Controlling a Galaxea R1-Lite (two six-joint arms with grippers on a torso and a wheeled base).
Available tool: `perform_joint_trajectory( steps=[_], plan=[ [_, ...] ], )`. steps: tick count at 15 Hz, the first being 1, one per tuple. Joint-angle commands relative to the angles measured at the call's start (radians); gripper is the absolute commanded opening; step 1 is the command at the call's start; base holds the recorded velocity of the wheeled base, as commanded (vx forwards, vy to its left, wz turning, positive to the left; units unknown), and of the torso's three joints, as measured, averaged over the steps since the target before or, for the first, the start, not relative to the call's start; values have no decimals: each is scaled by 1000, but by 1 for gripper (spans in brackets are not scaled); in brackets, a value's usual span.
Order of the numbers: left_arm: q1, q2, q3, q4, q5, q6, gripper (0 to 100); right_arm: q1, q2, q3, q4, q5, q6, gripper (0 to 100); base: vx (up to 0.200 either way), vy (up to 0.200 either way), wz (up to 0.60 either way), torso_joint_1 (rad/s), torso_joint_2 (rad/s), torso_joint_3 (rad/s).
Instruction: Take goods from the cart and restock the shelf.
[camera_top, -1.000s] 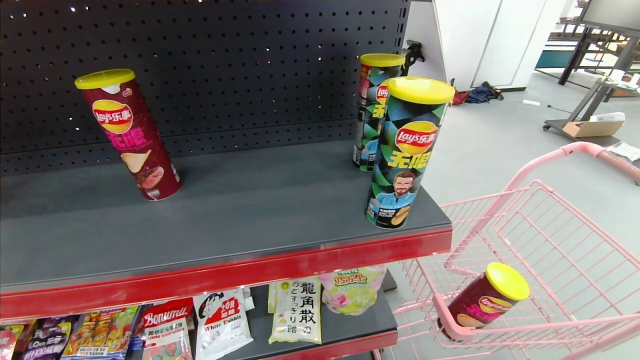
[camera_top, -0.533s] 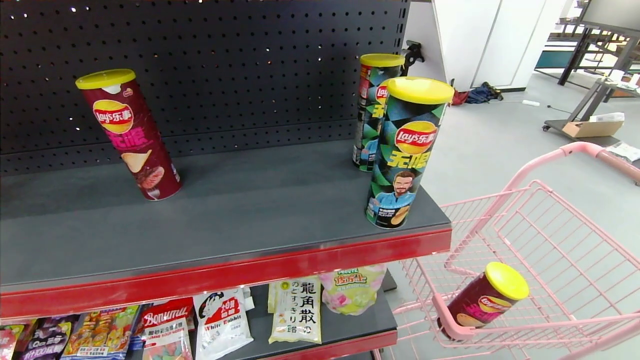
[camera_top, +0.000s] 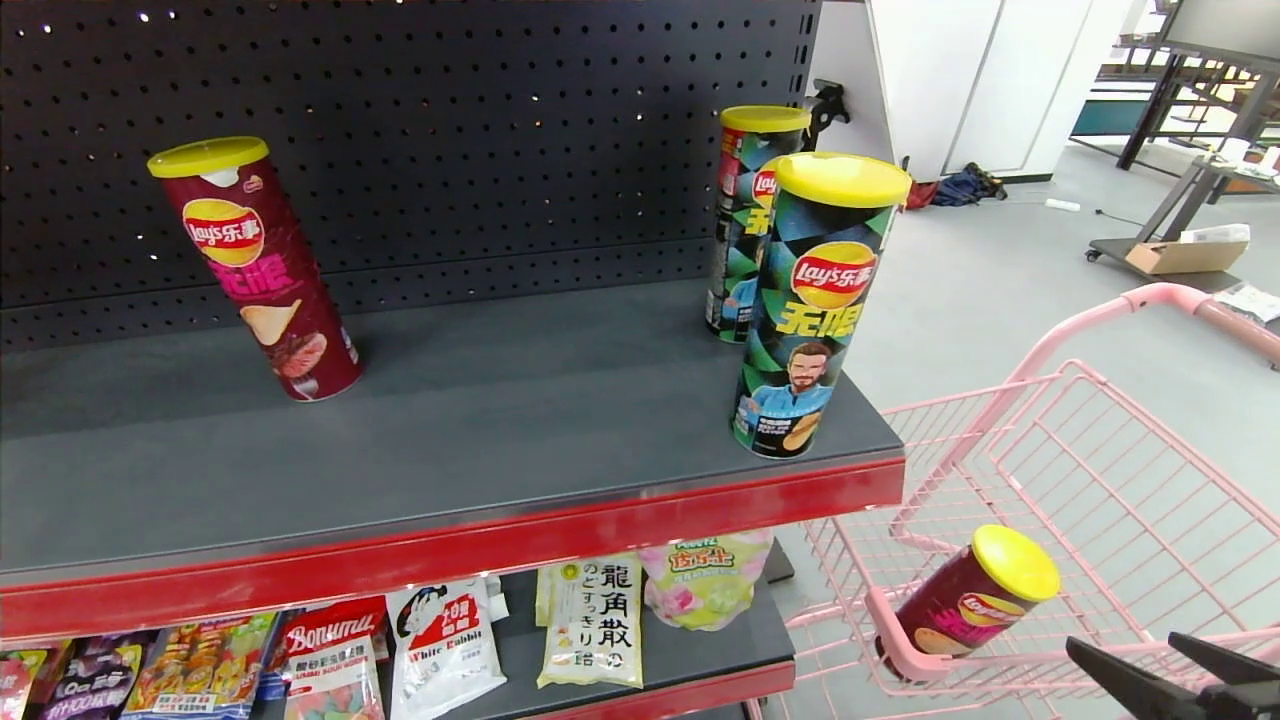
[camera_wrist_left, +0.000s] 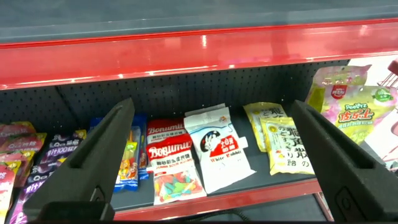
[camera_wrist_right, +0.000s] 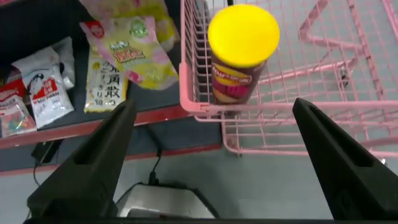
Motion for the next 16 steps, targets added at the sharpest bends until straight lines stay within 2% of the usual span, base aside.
perform_joint_trajectory(
  steps=[1,4,7,13,16],
  plan=[
    [0,0,0,-1,0,0,100,7,158,-31,-12,1,24,100,0,0,0,0,0,0],
    [0,0,0,-1,0,0,100,7,345,-80,-61,-6,20,100,0,0,0,0,0,0],
    [0,0,0,-1,0,0,100,10,535,-74,-235,-78,24,100,0,0,0,0,0,0],
    [0,0,0,-1,0,0,100,5,615,-95,-248,-91,26,100,0,0,0,0,0,0],
    [0,0,0,-1,0,0,100,4,679,-95,-311,-93,26,100,0,0,0,0,0,0]
  ],
)
